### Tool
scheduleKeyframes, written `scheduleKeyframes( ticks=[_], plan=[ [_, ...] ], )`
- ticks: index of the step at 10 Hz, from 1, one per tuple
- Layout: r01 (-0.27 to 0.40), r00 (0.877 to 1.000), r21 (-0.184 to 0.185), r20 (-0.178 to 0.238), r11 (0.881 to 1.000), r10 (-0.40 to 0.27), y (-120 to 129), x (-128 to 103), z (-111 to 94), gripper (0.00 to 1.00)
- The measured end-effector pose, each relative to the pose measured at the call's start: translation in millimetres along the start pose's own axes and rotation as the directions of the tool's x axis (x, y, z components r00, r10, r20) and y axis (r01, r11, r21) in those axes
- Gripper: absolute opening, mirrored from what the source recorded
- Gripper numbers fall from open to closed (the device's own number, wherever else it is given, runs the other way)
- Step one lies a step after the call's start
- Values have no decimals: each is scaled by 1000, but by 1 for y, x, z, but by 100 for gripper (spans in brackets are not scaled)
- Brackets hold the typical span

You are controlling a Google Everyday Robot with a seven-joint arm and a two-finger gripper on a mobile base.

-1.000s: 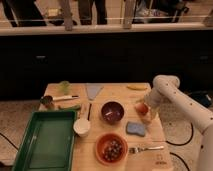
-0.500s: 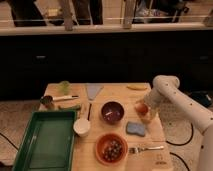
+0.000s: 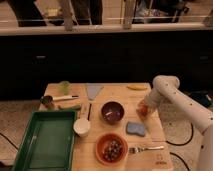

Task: Place apple in paper cup

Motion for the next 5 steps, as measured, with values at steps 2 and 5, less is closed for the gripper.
scheduleKeyframes(
  ticks=[2, 5],
  plan=[
    [1, 1000, -1, -10, 1000, -1, 5, -3, -5, 5],
    [16, 1000, 13, -24, 1000, -16, -1, -11, -23, 1]
  ],
)
